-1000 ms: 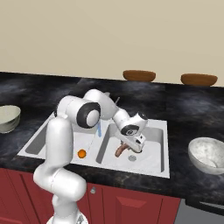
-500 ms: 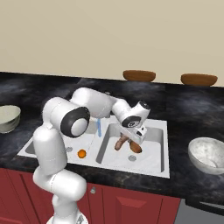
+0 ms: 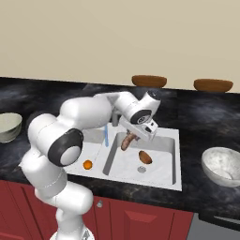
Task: Pick the potatos from the sink and place them in one bowl. Place the tangerine in the other bowl. Then turn off the sink faucet.
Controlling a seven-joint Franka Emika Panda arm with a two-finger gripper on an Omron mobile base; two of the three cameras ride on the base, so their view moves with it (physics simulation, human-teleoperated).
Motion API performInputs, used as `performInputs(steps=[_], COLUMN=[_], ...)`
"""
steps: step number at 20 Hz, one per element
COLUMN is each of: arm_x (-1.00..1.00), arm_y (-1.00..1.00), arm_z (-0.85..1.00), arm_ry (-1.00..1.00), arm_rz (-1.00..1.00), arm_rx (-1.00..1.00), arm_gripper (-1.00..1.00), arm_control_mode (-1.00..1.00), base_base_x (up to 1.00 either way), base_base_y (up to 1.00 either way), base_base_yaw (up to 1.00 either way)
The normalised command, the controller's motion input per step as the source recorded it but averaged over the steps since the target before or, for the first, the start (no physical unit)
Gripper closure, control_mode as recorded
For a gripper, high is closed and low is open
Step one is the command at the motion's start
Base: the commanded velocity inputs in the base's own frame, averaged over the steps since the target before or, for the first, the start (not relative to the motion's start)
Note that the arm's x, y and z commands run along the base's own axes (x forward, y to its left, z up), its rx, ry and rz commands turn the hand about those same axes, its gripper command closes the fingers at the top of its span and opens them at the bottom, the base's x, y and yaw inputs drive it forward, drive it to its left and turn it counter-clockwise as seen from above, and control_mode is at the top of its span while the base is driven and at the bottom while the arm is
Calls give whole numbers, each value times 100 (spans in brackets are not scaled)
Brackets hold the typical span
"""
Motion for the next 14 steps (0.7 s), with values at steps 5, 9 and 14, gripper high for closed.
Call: performInputs(steps=[5,9,14], arm_x=[-22,-31,-30], arm_y=[-7,-27,-28], arm_z=[67,66,41], arm_ry=[0,2,3], arm_rz=[-4,-10,-11], arm_rx=[-5,-9,-12], arm_gripper=[100,100,100], arm_control_mode=[-100,-100,-100], base_base_x=[0,0,0], base_base_y=[0,0,0], base_base_yaw=[0,0,0])
